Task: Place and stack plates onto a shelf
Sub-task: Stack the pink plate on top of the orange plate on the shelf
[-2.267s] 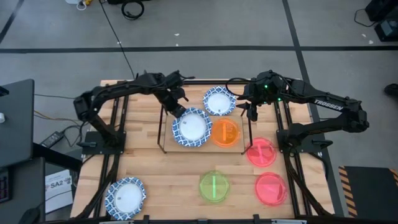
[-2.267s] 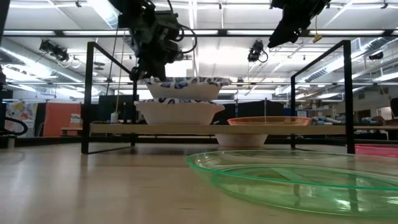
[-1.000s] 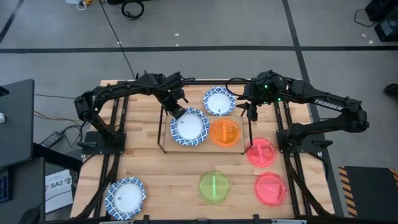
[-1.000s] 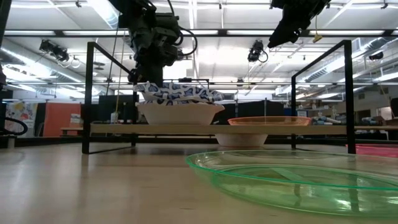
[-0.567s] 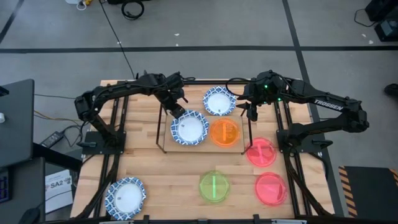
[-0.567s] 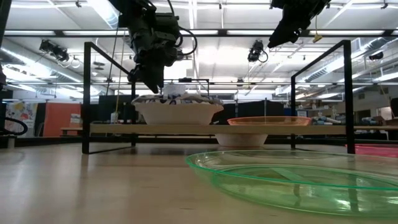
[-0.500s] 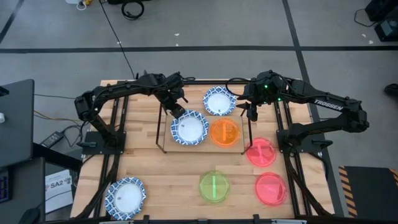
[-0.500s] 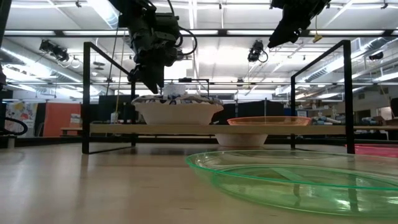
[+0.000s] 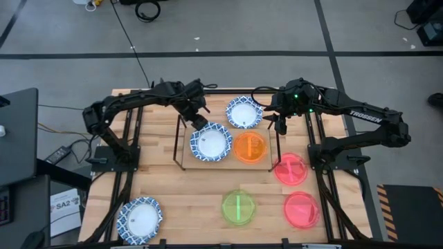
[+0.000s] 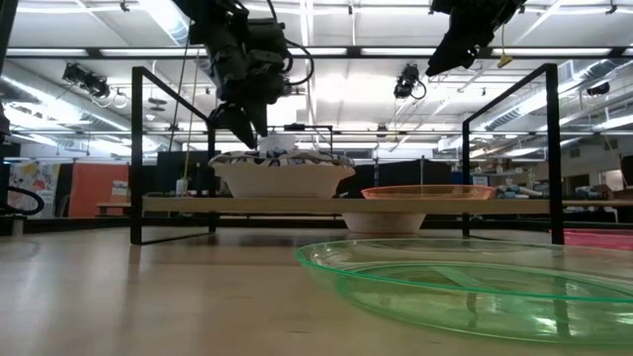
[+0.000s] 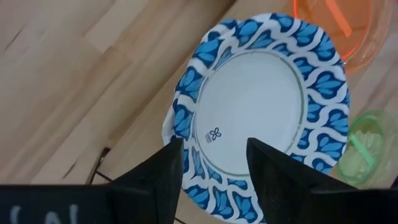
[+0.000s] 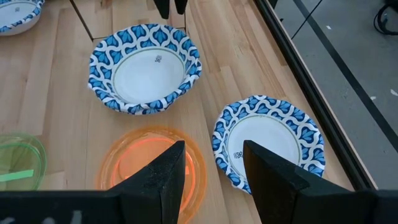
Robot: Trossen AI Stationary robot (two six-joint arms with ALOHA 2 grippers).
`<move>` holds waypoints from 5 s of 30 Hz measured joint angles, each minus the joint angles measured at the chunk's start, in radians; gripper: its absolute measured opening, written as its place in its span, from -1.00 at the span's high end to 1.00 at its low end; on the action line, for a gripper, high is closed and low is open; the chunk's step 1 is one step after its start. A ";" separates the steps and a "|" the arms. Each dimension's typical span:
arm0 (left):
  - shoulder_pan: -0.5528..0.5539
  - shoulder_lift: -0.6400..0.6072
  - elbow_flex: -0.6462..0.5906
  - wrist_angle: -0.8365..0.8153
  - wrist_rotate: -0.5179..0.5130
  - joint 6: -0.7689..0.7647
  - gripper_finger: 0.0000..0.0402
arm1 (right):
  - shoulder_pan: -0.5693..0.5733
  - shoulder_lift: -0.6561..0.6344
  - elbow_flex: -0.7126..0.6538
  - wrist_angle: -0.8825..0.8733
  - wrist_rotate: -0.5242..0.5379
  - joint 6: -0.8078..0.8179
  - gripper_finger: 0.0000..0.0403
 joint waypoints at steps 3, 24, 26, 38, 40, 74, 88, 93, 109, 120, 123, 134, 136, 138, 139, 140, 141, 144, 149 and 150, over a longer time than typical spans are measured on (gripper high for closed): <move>0.000 -0.015 0.000 0.027 0.002 0.001 0.09 | 0.000 0.000 0.000 -0.001 0.000 0.000 0.17; -0.184 -0.265 0.001 0.081 -0.185 0.113 0.09 | -0.002 -0.122 0.000 -0.363 0.007 0.055 0.17; -0.211 -0.265 0.001 0.087 -0.185 0.113 0.09 | -0.002 -0.131 0.000 -0.419 0.007 0.080 0.17; -0.297 -0.262 0.001 0.089 -0.224 0.113 0.09 | 0.015 -0.192 -0.106 -0.486 0.002 0.228 0.17; -0.298 -0.262 0.001 0.089 -0.225 0.113 0.09 | 0.025 -0.206 -0.146 -0.486 -0.016 0.251 0.17; -0.298 -0.262 0.001 0.094 -0.226 0.113 0.09 | 0.054 -0.218 -0.555 -0.251 -0.036 0.558 0.17; -0.298 -0.261 0.001 0.100 -0.226 0.114 0.09 | 0.054 -0.218 -0.746 -0.021 -0.039 0.674 0.17; -0.298 -0.262 0.001 0.100 -0.226 0.113 0.09 | 0.055 -0.218 -0.747 -0.022 -0.019 0.672 0.17; -0.298 -0.261 0.001 0.100 -0.225 0.113 0.09 | 0.085 -0.142 -0.747 -0.015 -0.014 0.664 0.17; -0.298 -0.261 0.001 0.100 -0.225 0.112 0.09 | 0.085 -0.124 -0.747 -0.018 -0.002 0.673 0.22; -0.298 -0.261 0.001 0.100 -0.225 0.112 0.09 | 0.085 -0.111 -0.747 -0.018 -0.002 0.673 0.26; -0.298 -0.261 0.001 0.100 -0.225 0.112 0.09 | 0.085 -0.096 -0.746 -0.021 -0.010 0.676 0.59; -0.298 -0.261 0.001 0.100 -0.225 0.112 0.09 | 0.085 -0.096 -0.746 -0.022 -0.010 0.676 0.66; -0.298 -0.261 0.001 0.100 -0.225 0.112 0.09 | 0.085 -0.096 -0.746 -0.023 -0.010 0.676 0.73; -0.298 -0.261 0.001 0.100 -0.225 0.112 0.09 | 0.085 -0.096 -0.746 -0.023 -0.010 0.676 0.77; -0.298 -0.261 0.001 0.100 -0.225 0.112 0.09 | 0.085 -0.096 -0.746 -0.023 -0.010 0.675 0.80; -0.298 -0.261 0.001 0.100 -0.225 0.112 0.09 | 0.085 -0.096 -0.746 -0.023 -0.010 0.675 0.84; -0.297 -0.261 0.001 0.100 -0.225 0.112 0.09 | 0.085 -0.096 -0.746 -0.024 -0.010 0.673 0.92; -0.297 -0.261 0.001 0.100 -0.225 0.112 0.09 | 0.085 -0.096 -0.747 -0.024 -0.011 0.672 0.97; -0.297 -0.261 0.001 0.100 -0.225 0.112 0.09 | 0.085 -0.096 -0.747 -0.023 -0.011 0.672 0.96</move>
